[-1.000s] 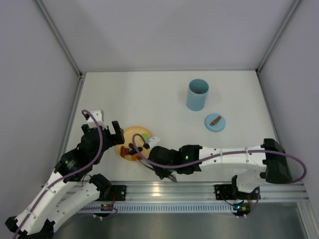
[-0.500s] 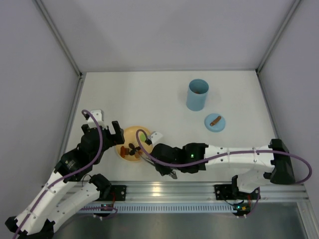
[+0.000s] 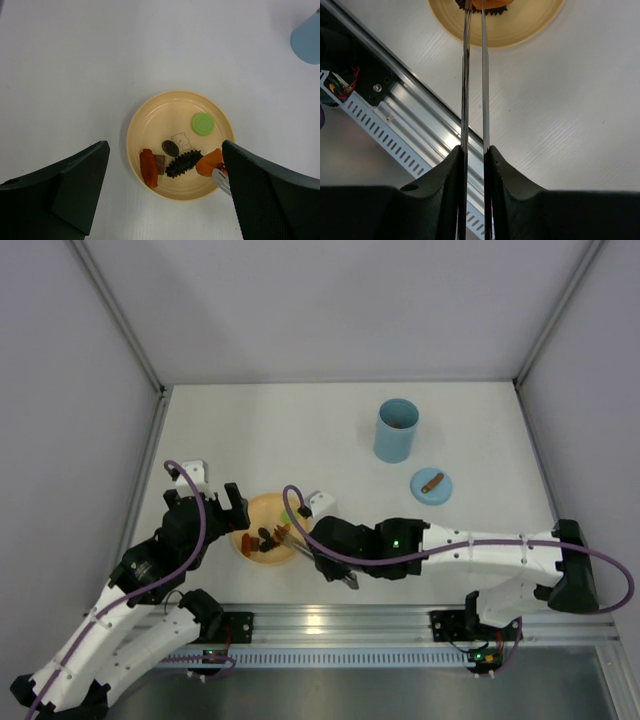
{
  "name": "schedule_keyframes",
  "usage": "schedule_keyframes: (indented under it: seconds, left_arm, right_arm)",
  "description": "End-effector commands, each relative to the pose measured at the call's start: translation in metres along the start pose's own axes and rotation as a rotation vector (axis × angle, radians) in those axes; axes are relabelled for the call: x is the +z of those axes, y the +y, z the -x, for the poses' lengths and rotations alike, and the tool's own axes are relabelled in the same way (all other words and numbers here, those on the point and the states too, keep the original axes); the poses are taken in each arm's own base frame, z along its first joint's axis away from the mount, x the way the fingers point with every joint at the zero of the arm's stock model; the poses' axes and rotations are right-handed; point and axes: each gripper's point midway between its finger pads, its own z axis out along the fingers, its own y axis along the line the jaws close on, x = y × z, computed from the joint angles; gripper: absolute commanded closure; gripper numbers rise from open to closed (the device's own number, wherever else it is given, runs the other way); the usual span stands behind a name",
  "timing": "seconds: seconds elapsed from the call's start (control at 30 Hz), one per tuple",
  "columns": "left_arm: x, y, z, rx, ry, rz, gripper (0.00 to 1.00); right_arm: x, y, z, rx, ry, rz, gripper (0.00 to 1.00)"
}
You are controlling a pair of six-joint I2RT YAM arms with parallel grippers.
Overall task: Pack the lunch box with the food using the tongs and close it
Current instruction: Pick up the fake food from the plate, then place the fake food in the packing box.
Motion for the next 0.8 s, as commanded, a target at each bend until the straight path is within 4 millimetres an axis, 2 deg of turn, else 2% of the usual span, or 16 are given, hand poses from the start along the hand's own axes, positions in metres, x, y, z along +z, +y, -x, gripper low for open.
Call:
schedule_keyframes:
  seconds: [0.0, 0.17, 0.37, 0.47, 0.57, 0.6, 0.67, 0.77]
  left_arm:
    - [-0.001, -0.001, 0.004, -0.010, -0.019, -0.005, 0.01]
    - [-0.001, -0.001, 0.004, -0.008, -0.017, -0.003, 0.01]
    - [-0.001, -0.001, 0.003, -0.007, -0.015, -0.004, 0.01]
    - [-0.001, -0.001, 0.003, -0.007, -0.015, -0.004, 0.01]
    - [-0.001, -0.001, 0.004, -0.008, -0.017, -0.005, 0.01]
    - [-0.001, -0.002, 0.004, -0.008, -0.017, -0.007, 0.01]
    - [-0.001, -0.001, 0.003, -0.007, -0.015, -0.004, 0.01]
    - [-0.001, -0.001, 0.003, -0.007, -0.015, -0.004, 0.01]
  right_arm:
    - [-0.030, -0.009, 0.045, 0.052, -0.130, 0.009, 0.81]
    - [-0.041, -0.024, 0.062, 0.074, -0.167, -0.007, 0.82]
    - [-0.057, -0.061, 0.087, 0.120, -0.218, -0.058, 0.82]
    - [-0.068, -0.095, 0.105, 0.169, -0.255, -0.118, 0.83]
    - [-0.084, -0.119, 0.118, 0.193, -0.291, -0.161, 0.83]
    - [-0.088, -0.137, 0.124, 0.225, -0.307, -0.198, 0.83]
    - [-0.098, -0.153, 0.132, 0.241, -0.326, -0.229, 0.83]
    - [-0.109, -0.191, 0.142, 0.299, -0.354, -0.306, 0.82]
